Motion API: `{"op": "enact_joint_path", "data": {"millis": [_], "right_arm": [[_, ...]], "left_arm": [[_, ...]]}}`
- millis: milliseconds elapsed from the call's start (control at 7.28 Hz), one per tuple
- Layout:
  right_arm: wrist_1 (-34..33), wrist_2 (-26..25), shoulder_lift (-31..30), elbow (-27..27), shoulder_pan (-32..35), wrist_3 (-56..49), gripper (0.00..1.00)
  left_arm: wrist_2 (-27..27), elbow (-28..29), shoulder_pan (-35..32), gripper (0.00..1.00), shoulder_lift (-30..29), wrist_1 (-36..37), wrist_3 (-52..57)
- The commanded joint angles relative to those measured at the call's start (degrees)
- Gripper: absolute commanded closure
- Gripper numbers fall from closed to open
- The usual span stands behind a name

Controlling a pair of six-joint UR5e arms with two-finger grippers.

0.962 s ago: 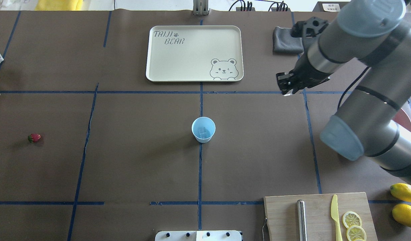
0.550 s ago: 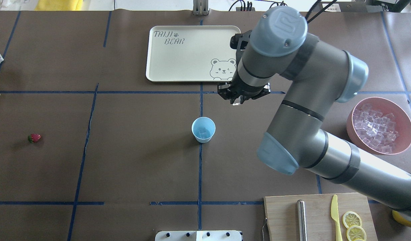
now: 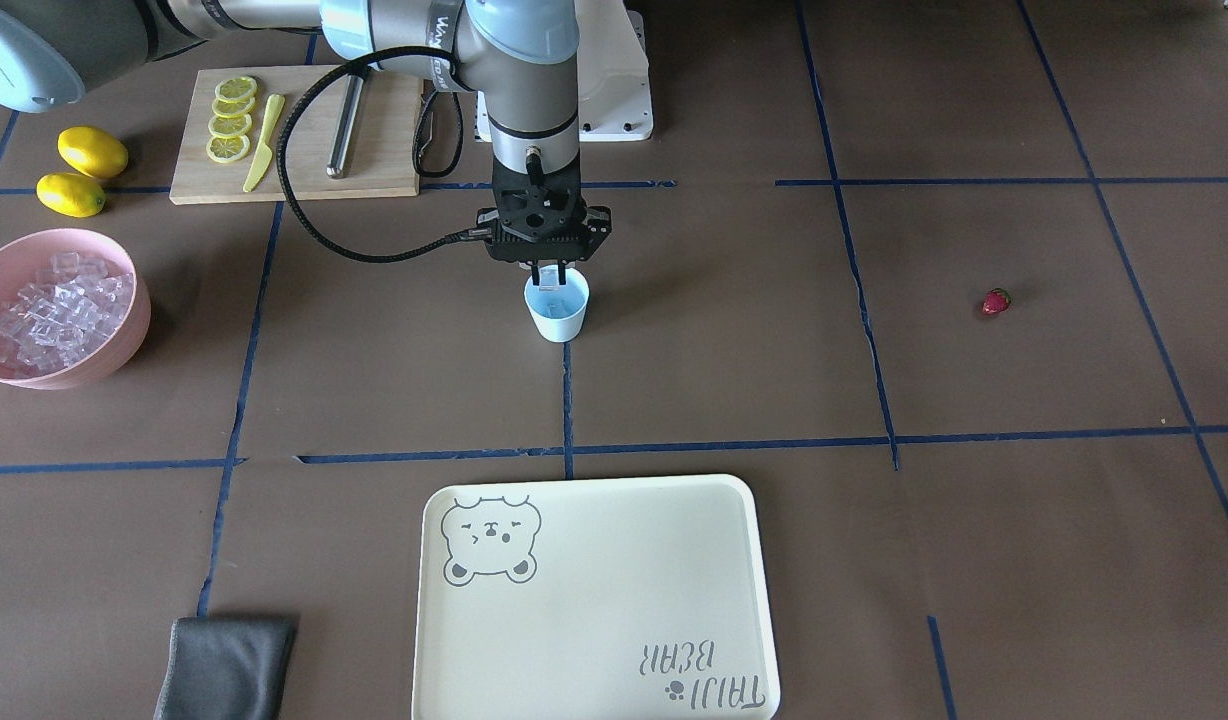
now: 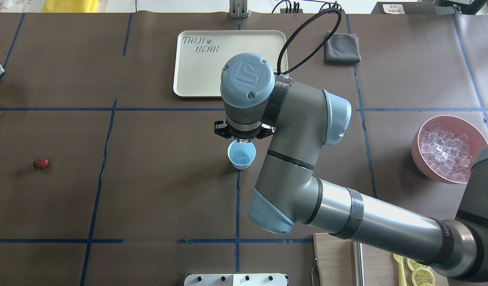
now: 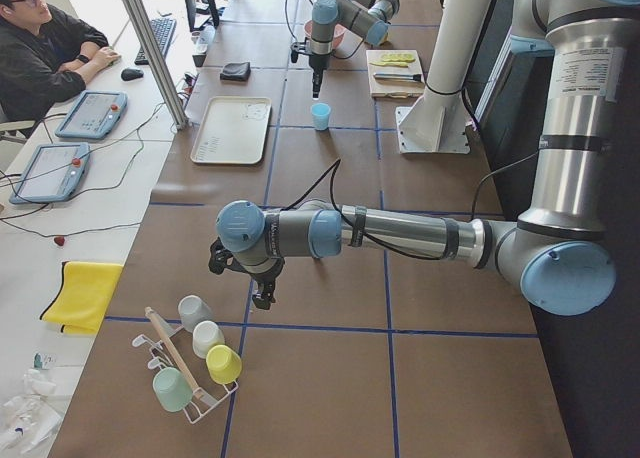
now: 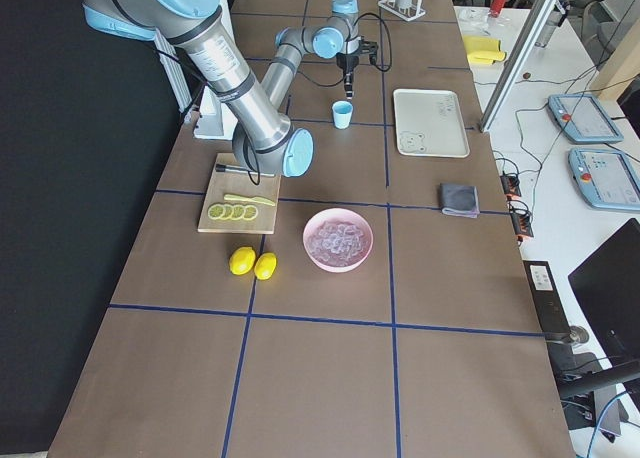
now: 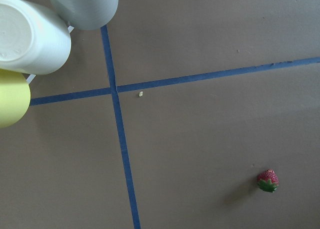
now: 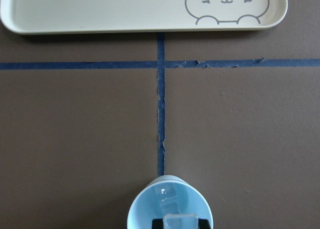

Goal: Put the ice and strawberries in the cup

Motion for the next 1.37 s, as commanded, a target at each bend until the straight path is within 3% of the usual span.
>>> {"op": "enact_joint_path", "data": {"millis": [0,137,275,412,962,1236], "right_arm": [[0.0,-0.4,0.0,-1.3,-1.2,0.3,0.98],[0.1,-0.6,0.1,-1.5,-1.3,0.3,0.92],[0.2,-0.6,0.2,-1.5,-1.3,0.2,0.20],[0.2,-0.6,0.3,-1.2,-1.3,0.3,0.00],[0.1,0.1,0.7,-0.7,1.5,-0.8,0.00],[0.0,5.5,0.5,-0.5,7.8,-6.4,0.00]], "left_arm": [[0.0,0.1,0.0,0.00,0.0,0.0,0.0],[0.0,0.1,0.0,0.00,0.0,0.0,0.0],[0.0,0.1,0.0,0.00,0.1,0.0,0.0],[0.0,0.1,0.0,0.00,0.1,0.0,0.0],[0.0,0.1,0.0,0.00,0.2,0.0,0.0],[0.1,0.1,0.0,0.00,0.2,0.0,0.1]]}}
